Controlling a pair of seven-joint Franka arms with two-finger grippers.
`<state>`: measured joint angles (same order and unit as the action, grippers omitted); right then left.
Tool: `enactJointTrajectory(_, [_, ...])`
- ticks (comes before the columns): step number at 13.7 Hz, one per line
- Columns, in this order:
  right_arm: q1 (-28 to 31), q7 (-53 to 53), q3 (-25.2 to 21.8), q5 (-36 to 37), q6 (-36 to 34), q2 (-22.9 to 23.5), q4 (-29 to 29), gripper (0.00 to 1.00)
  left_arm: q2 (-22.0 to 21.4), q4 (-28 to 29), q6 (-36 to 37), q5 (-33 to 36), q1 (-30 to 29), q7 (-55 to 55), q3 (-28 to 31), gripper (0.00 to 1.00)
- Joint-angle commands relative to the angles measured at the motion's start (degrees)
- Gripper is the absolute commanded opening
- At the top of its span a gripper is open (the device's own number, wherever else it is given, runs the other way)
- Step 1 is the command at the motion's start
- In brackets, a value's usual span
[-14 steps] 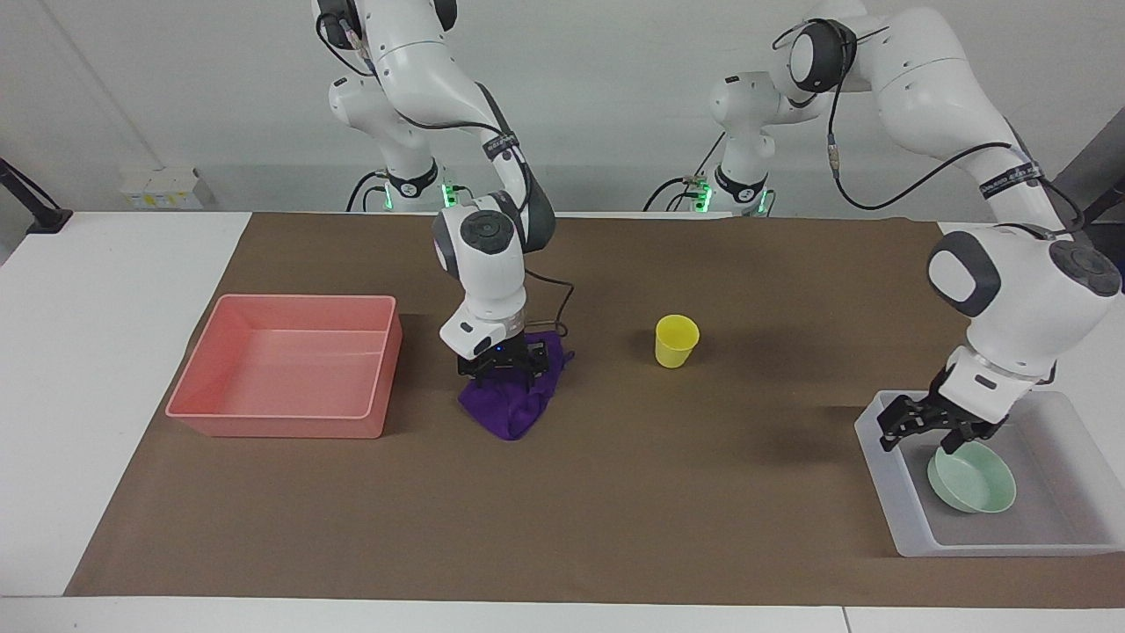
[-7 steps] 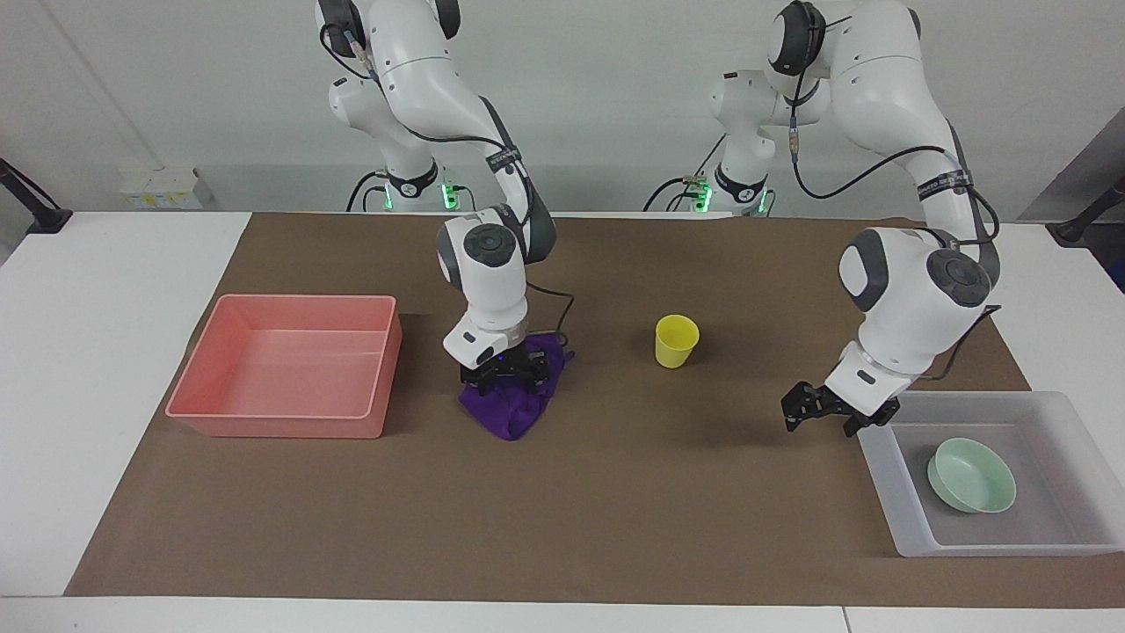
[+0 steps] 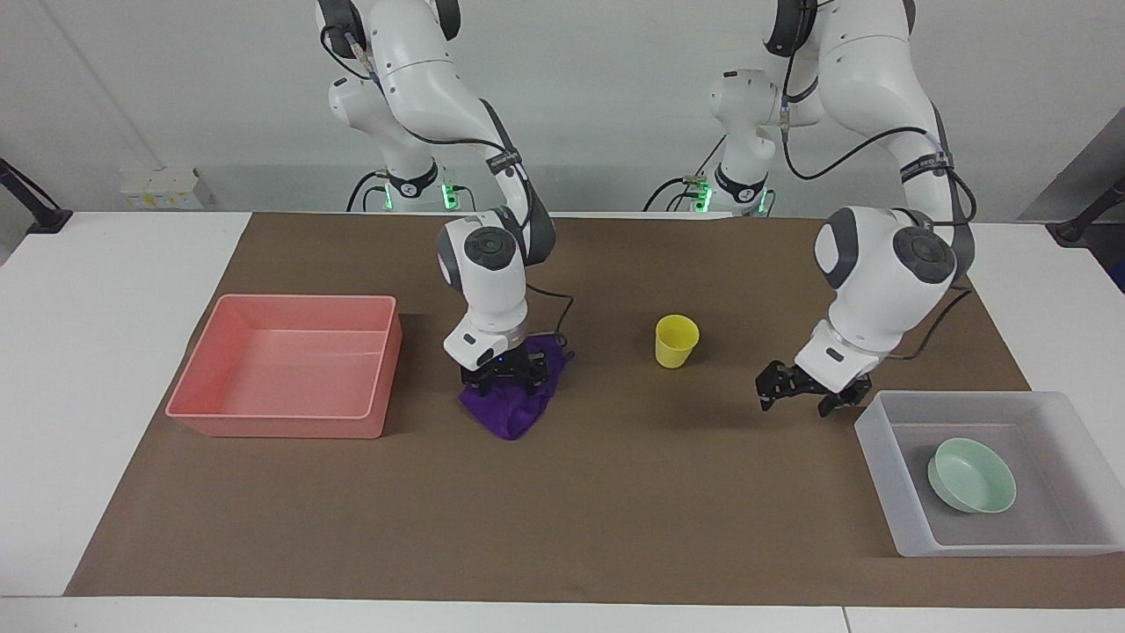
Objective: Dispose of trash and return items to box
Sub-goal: 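Hold the cloth with the right gripper while the left gripper reaches the cup, then grasp the yellow cup with the left gripper while the right lifts the cloth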
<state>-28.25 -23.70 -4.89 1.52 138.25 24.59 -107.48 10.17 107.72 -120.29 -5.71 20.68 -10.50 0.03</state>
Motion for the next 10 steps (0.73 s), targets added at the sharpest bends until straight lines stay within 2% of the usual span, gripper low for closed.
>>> enactJointTrajectory(1, [-0.49, -2.49, -0.12, 1.47, -1.30, -0.68, 0.16, 0.00, -4.36, 6.96, -0.65, 0.79, 2.78, -2.33, 1.11, 1.00])
enactJointTrajectory(4, [-0.49, -2.58, -0.20, 1.47, -2.97, -1.21, 0.86, 0.00, -6.73, 12.32, -1.70, 0.79, 3.57, -2.33, 1.02, 1.00])
enactJointTrajectory(8, [-0.40, -2.32, -0.12, 1.47, -7.54, -6.03, 1.04, 0.00, -8.06, 18.48, -11.44, 0.79, 3.40, -1.81, 0.94, 1.00])
enactJointTrajectory(10, [-0.14, -2.32, -0.12, 1.38, -11.48, -8.84, 1.74, 0.00, -8.41, 20.16, -14.26, 0.79, 3.40, -1.46, 0.94, 0.94])
